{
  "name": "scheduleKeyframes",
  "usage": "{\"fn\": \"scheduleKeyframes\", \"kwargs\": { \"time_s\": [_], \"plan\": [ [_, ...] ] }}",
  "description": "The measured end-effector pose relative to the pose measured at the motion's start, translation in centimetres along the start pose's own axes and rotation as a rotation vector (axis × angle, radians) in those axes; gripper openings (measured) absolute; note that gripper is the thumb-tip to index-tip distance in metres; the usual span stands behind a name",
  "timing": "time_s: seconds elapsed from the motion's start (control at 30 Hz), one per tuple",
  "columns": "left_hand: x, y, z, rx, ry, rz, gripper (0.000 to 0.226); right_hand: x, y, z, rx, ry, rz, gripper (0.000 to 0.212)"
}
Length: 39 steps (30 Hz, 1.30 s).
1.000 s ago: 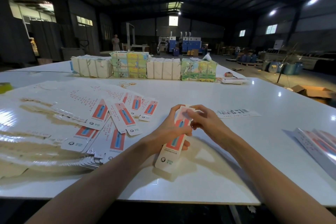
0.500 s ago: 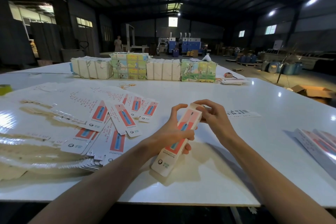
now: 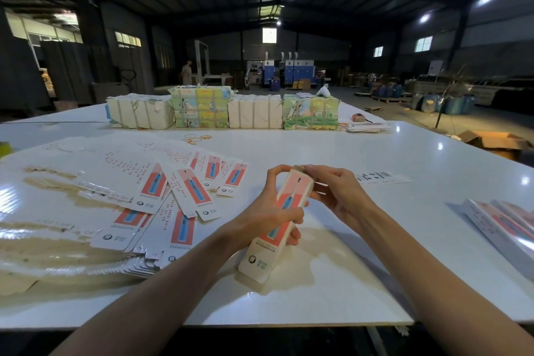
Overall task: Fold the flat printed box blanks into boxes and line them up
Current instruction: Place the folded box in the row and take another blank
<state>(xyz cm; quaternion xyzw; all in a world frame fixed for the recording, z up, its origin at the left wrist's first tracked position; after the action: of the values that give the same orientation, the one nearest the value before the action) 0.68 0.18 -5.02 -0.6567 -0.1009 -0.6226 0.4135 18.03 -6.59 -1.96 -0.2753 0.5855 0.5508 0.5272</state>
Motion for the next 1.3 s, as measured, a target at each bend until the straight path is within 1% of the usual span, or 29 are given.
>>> {"fn": "scheduleKeyframes", "kwargs": {
  "time_s": [0.1, 0.2, 0.27, 0.37, 0.43, 0.57, 0.7, 0.77, 0.8, 0.87, 0.93, 1.0, 1.13, 1.3],
  "plan": [
    [0.1, 0.08, -0.14, -0.021, -0.003, 0.011, 0.095, 0.16, -0.04, 0.19, 0.03, 0.026, 0.024, 0.018],
    [0.24, 0.13, -0.34, -0.048, -0.01, 0.029, 0.095, 0.37, -0.12, 0.2, 0.058, 0.012, 0.006, 0.018],
    [0.38, 0.25, -0.42, -0.068, -0.02, 0.025, 0.093, 0.6, -0.18, 0.19, 0.112, -0.073, -0.07, 0.02],
    [0.66, 0.47, -0.41, -0.074, -0.02, 0.019, 0.091, 0.88, -0.34, 0.23, 0.194, -0.243, -0.269, 0.013],
    [0.81, 0.42, -0.38, -0.061, -0.007, 0.01, 0.09, 0.8, -0.5, 0.29, 0.174, -0.296, -0.315, 0.011],
    [0.78, 0.11, -0.61, -0.079, -0.001, -0.008, 0.088, 0.38, -0.85, 0.26, 0.091, -0.315, -0.372, 0.016],
    [0.71, 0.15, -0.77, -0.093, 0.005, -0.009, 0.087, 0.46, -0.83, 0.27, 0.08, -0.408, -0.516, 0.017],
    [0.66, 0.1, -0.78, -0.083, -0.01, -0.007, 0.087, 0.36, -0.9, 0.26, 0.047, -0.389, -0.508, 0.018],
    [0.65, 0.01, -0.76, -0.072, -0.019, -0.009, 0.088, 0.27, -0.89, 0.21, 0.026, -0.355, -0.462, 0.017],
    [0.61, -0.18, -0.71, -0.051, -0.024, -0.004, 0.088, 0.05, -0.68, -0.01, -0.023, -0.24, -0.303, 0.021],
    [0.6, -0.23, -0.64, -0.041, -0.024, 0.024, 0.089, -0.02, -0.43, -0.11, -0.043, -0.115, -0.171, 0.033],
    [0.49, -0.25, -0.64, -0.041, -0.03, 0.047, 0.088, 0.05, -0.34, -0.09, -0.017, -0.048, -0.126, 0.031],
    [0.38, -0.26, -0.68, -0.053, -0.034, 0.056, 0.086, 0.14, -0.39, -0.11, 0.037, -0.026, -0.104, 0.014],
    [0.34, -0.09, -0.64, -0.051, -0.026, 0.068, 0.088, 0.12, -0.45, -0.04, 0.07, -0.033, -0.112, 0.012]
  ]
}}
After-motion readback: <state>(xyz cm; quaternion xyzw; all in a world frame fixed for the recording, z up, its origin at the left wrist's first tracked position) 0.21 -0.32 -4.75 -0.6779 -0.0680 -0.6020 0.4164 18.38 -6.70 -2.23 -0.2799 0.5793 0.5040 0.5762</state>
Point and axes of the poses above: each hand's wrist, its own z-axis towards the middle knuckle, its own y-axis out of the palm, x = y × z, the point moved 1 cm from there along z, towards the middle knuckle, and after that the axes turned 8 degrees about z, right-handed, at the moved point
